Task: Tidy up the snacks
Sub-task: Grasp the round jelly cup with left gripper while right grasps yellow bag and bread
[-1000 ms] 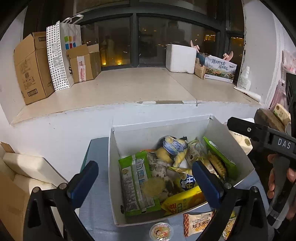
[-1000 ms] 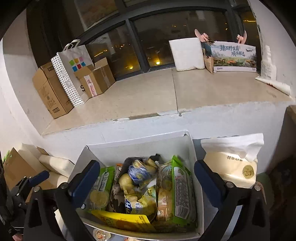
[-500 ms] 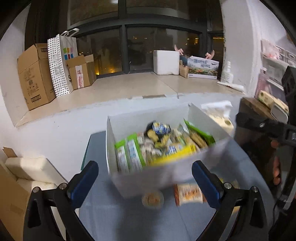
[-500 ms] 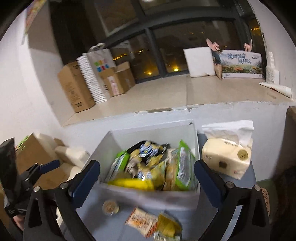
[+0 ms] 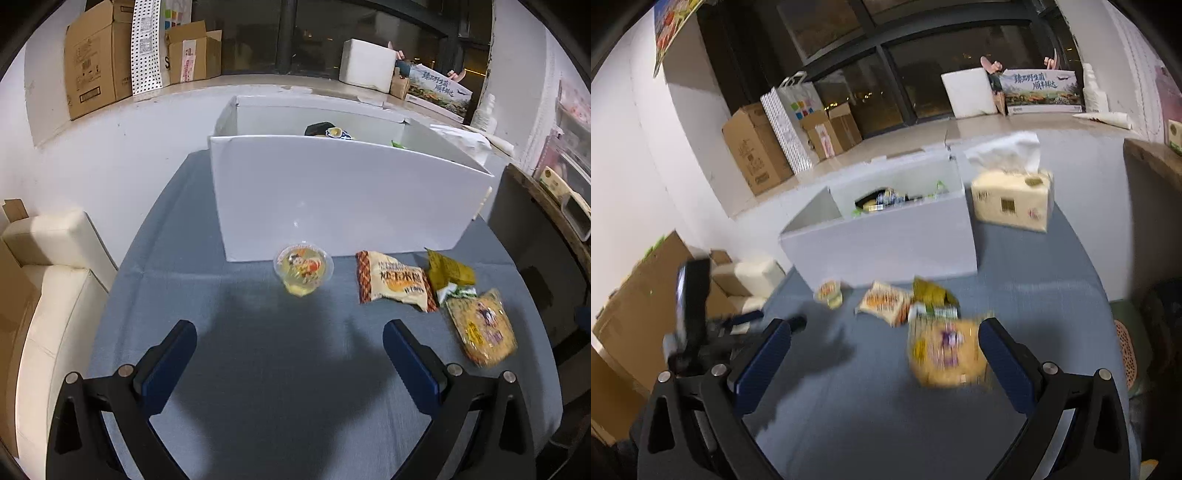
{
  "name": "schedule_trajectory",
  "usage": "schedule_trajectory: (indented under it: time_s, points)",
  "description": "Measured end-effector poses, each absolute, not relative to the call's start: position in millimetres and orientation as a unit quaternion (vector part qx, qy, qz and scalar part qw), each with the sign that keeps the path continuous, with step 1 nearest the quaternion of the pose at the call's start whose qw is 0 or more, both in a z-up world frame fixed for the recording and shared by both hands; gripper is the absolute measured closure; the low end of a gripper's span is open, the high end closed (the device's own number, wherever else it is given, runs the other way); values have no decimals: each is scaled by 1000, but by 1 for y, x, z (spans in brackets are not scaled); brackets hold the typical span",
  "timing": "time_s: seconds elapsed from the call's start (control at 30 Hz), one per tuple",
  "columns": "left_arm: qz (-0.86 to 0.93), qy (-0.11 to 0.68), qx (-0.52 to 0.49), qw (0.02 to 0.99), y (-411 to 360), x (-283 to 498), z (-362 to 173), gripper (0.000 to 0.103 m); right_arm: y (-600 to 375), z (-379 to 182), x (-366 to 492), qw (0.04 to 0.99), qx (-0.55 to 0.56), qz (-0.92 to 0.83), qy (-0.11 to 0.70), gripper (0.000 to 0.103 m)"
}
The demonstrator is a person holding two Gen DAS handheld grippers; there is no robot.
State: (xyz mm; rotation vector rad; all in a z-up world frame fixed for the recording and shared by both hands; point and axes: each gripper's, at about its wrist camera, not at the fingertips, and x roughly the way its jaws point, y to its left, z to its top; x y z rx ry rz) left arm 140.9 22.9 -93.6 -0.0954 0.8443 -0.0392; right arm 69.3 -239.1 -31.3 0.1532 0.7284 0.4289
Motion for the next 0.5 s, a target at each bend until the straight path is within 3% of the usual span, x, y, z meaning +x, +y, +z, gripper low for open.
schedule_trajectory:
  time_s: [0.33,0.37,0.43,0.47,0.5]
  points:
    - [27,436,-36,899,16,210,-112,1,-253,-40,58,914,70,189,353,0]
    - [30,437,-32,899,15,212,-114,6,-254,-40,58,914,71,187,353,0]
    - [30,439,-23,898,14,215,-117,31,-254,-42,58,914,70,186,355,0]
    - [23,442,-24,896,13,216,-119,50,-254,-43,59,913,70,185,356,0]
    - [27,443,-18,896,13,216,-119,51,-254,-44,60,913,70,185,358,0]
